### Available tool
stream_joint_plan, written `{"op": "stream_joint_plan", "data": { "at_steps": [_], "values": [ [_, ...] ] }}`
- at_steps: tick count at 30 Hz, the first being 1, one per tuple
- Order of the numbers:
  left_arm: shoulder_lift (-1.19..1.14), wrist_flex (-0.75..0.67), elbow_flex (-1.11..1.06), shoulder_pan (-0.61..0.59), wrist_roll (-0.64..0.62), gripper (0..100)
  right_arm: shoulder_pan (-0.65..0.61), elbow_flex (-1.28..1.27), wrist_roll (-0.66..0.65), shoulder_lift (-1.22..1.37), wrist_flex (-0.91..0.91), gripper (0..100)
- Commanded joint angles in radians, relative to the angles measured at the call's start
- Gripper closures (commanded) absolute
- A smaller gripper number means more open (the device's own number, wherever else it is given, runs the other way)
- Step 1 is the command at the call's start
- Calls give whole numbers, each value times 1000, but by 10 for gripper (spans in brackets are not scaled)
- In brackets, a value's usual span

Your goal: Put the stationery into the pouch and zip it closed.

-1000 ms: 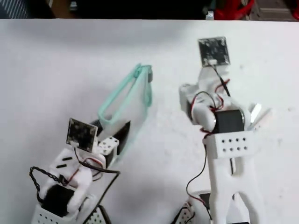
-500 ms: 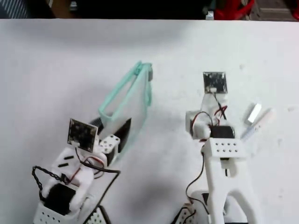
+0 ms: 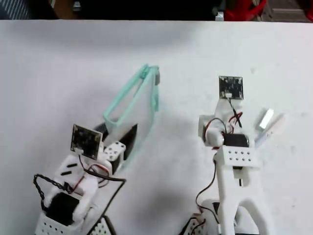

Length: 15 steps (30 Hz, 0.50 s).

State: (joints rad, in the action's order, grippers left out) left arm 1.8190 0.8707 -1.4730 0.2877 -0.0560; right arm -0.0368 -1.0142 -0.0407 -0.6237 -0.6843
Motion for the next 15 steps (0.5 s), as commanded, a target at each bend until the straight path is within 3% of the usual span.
{"op": "stream_joint_plan", "data": {
  "at_steps": [1, 6, 10, 15],
  "values": [
    [2, -23, 5, 2, -5, 813, 5, 0, 6, -35, 15, 990],
    [2, -25, 5, 2, -5, 813, 10, 2, 8, -35, 18, 882],
    [2, -25, 5, 2, -5, 813, 51, 2, 8, -31, 19, 988],
    [2, -23, 5, 2, -5, 813, 176, 0, 55, -24, 73, 889]
  ]
}}
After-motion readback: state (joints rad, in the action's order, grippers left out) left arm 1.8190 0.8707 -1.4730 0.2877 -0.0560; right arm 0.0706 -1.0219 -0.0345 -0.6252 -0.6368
